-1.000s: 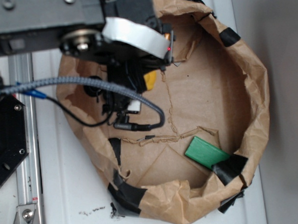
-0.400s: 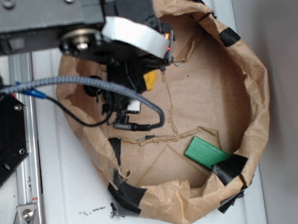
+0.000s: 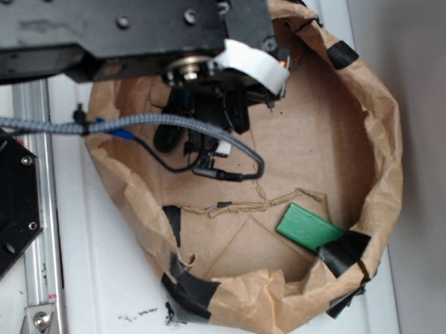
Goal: Grab the yellow duck.
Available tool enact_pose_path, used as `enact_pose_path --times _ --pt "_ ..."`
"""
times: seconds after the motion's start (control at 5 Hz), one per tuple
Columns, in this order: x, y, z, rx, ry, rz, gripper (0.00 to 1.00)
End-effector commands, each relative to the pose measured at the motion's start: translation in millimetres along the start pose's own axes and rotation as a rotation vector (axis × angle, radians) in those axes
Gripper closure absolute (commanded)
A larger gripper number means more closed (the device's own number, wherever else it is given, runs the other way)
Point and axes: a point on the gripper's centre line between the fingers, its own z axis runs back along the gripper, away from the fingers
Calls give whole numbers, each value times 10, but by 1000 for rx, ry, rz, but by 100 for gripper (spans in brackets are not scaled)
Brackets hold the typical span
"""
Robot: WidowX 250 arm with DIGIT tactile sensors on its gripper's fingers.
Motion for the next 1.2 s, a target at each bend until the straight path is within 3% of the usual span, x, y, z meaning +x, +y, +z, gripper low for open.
enact_pose_path --times 0.0,0.2,1.0 --pt "1 57 -182 14 -17 -139 0" --pt "-68 150 -254 -53 -36 -153 0" --pt "51 94 -417 -88 24 -151 0"
